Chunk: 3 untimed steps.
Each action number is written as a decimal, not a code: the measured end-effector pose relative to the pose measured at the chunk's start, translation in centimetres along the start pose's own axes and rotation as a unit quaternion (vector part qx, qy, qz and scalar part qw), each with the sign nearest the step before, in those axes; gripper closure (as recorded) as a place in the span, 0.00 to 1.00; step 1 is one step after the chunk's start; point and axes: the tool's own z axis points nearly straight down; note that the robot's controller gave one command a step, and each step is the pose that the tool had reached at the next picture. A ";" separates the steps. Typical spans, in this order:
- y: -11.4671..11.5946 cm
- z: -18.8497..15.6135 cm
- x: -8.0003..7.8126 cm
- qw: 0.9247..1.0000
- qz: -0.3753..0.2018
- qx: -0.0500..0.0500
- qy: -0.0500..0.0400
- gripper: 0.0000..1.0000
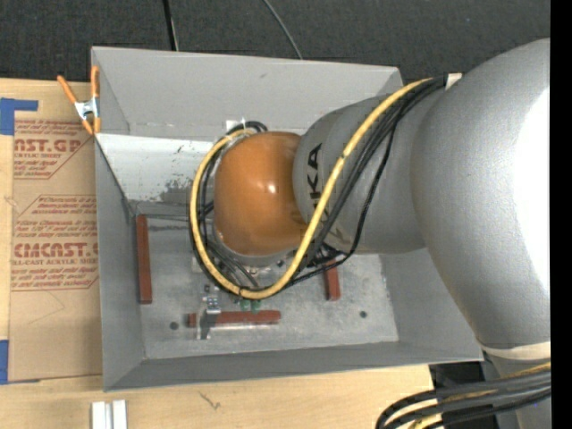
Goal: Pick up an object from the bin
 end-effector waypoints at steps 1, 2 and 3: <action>-4.0 5.2 1.2 1.000 0.024 0.001 0.003 1.00; -4.0 5.2 1.2 1.000 0.024 0.001 0.003 1.00; -3.5 5.3 0.2 1.000 0.013 0.002 0.003 1.00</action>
Offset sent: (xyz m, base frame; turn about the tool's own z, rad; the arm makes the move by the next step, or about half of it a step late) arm 0.0000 0.0000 0.0000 0.0000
